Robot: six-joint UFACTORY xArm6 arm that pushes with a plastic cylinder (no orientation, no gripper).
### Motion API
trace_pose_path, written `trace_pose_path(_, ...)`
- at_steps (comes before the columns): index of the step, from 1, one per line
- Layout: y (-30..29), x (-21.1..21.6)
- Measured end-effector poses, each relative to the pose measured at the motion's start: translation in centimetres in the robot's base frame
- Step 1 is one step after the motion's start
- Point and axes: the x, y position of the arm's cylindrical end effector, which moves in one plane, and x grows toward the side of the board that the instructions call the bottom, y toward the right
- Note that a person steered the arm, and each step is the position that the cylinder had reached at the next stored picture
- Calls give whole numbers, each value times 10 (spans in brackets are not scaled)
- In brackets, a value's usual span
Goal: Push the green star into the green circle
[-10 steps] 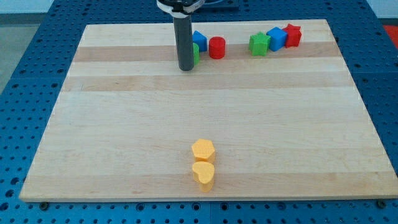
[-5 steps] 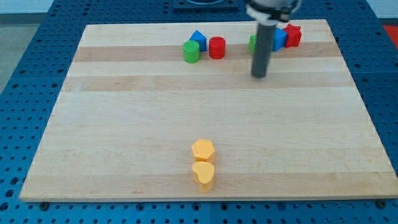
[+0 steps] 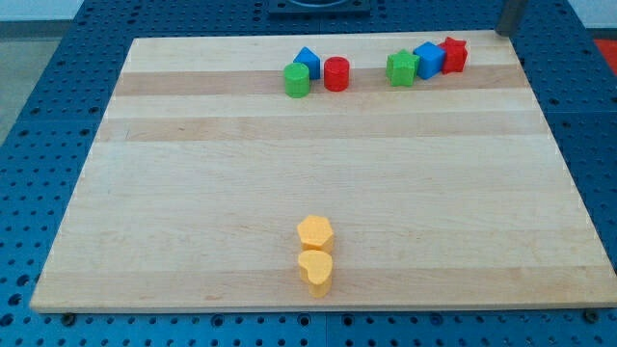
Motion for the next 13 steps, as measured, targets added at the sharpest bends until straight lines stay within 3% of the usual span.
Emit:
trace_pose_path(1,-16,1)
trace_pose_path(4,-151,13)
trace_pose_path(7,-165,123)
trace_pose_path(10,-157,145)
trace_pose_path(12,-253,145)
trace_pose_path(13,-233,157)
